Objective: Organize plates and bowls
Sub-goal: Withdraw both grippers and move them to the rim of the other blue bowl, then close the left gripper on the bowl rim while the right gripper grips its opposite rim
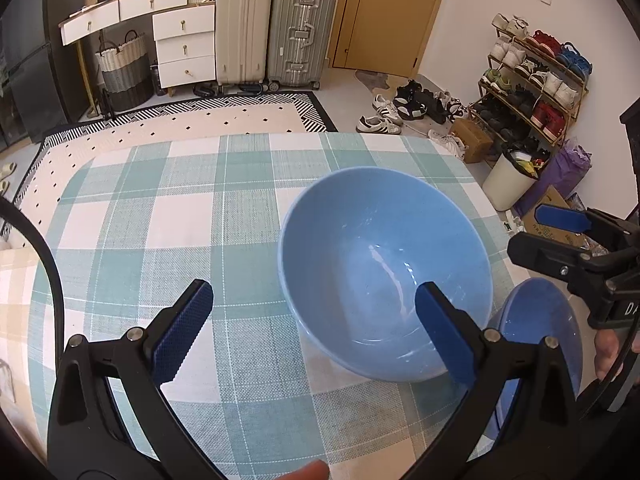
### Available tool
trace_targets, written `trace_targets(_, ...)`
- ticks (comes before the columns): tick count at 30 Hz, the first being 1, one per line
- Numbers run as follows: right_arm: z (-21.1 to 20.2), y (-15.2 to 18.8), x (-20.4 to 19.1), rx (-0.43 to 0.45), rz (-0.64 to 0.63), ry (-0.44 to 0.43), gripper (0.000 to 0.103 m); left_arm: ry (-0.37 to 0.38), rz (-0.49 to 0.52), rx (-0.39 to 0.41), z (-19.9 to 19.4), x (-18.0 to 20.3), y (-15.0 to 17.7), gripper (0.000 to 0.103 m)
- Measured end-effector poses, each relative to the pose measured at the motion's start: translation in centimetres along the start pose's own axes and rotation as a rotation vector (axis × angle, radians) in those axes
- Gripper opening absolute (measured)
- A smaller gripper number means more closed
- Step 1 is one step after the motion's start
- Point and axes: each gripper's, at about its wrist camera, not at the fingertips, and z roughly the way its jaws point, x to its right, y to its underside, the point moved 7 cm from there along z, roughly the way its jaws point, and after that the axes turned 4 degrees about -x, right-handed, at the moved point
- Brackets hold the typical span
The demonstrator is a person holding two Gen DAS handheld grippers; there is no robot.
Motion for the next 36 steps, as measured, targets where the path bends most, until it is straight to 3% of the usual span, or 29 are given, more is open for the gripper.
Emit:
trace_targets(11,1.9,0.0,-0.8,-0.049,-0.037,-0.017,0.097,0.027,-0.038,-0.022,2.4,-0.7,0.1,0.091)
trace_targets(13,2.3,-0.1,-0.9,-0.058,-0.045,-0.017,0.097,0.024,-0.041,-0.025,2.9,-0.9,0.1,0.087)
trace_targets(15,2.6,-0.2,-1.1,-0.065,-0.049,-0.018,0.097,0.025,-0.039,-0.034,3.2,-1.0,0.1,0.076)
trace_targets(19,3.2,-0.1,-1.5,-0.087,-0.067,-0.023,0.083,0.017,-0.044,-0.041,3.6,-1.3,0.2,0.069)
trace_targets(27,4.6,0.2,-2.0,-0.124,-0.085,-0.032,0.066,0.024,-0.05,-0.062,4.6,-1.3,0.2,0.047)
trace_targets(28,4.8,0.3,-2.1,-0.132,-0.091,-0.031,0.06,0.026,-0.054,-0.063,4.7,-1.4,0.2,0.044)
trace_targets(33,5.1,0.5,-2.1,-0.144,-0.112,-0.003,0.054,0.029,-0.049,-0.083,5.3,-1.3,0.6,0.026)
trace_targets(36,5.2,0.5,-1.8,-0.147,-0.114,0.009,0.048,0.027,-0.046,-0.093,5.8,-1.2,0.7,0.02)
